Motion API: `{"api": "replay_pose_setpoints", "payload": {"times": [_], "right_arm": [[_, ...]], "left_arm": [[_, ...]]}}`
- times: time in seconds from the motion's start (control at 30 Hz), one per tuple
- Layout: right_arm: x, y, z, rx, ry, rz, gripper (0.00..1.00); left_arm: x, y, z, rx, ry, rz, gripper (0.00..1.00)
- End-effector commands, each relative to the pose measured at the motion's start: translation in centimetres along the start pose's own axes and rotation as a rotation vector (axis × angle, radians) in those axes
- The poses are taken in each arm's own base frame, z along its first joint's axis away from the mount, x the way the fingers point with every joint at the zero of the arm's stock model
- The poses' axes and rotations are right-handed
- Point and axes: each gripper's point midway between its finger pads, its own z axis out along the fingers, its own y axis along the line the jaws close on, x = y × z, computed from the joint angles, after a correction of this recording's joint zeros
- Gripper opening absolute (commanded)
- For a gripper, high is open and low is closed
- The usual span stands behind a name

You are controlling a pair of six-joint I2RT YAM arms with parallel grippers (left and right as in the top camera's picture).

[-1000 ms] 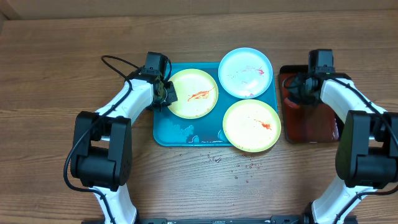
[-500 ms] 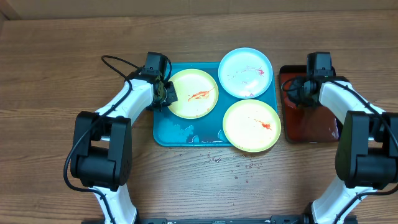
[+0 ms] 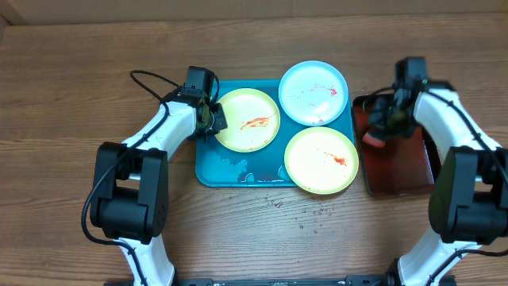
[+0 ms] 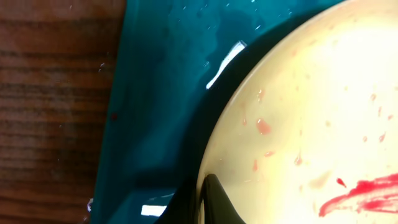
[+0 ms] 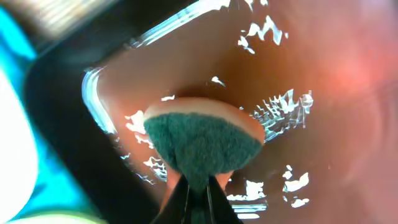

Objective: Clean dirty plates on tray and stack at the side
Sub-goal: 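Carry the sponge with right gripper onto the left yellow plate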

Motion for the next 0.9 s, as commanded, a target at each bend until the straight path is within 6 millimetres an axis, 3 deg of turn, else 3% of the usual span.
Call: {"api": "replay_pose_setpoints", "payload": {"times": [0.0, 0.07, 0.2, 0.3, 0.43, 0.67, 0.7, 0.87], "right_arm": [[-3.5, 2.7, -6.5, -0.079, -0.140, -0.093, 0.04], [-3.5, 4.4, -8.2, -0.137, -0.133, -0.162, 0.04], [-1.9, 9.2, -9.7, -0.314, -0.097, -0.255, 0.04], [0.1, 12.8, -10.1, -0.408, -0.066, -0.325, 0.04], [2.4, 17.3, -10.0, -0.450, -0.074, -0.409, 0.04], [5.8, 23.5, -7.0, -0.452, -0.073, -0.477, 0.04], [6.8, 25.1, -5.4, -0.459, -0.055, -0.495, 0.04], [9.4, 26.7, -1.3, -0.433, 0.012, -0.537, 0.04]], "left_arm": [[2.4, 0.9, 2.5, -0.035, 0.068, 0.033, 0.04], [2.3, 1.0, 2.5, -0.033, 0.067, 0.031, 0.04], [2.6, 0.6, 2.4, 0.023, 0.101, 0.038, 0.04], [2.9, 0.0, 2.2, 0.106, 0.134, 0.052, 0.04], [3.0, 0.9, 2.0, 0.130, 0.164, 0.019, 0.04], [3.7, 0.9, 1.7, 0.174, 0.204, 0.072, 0.04], [4.0, 0.6, 1.5, 0.201, 0.219, 0.094, 0.04], [4.4, 0.4, 1.4, 0.221, 0.236, 0.109, 0.05]]}}
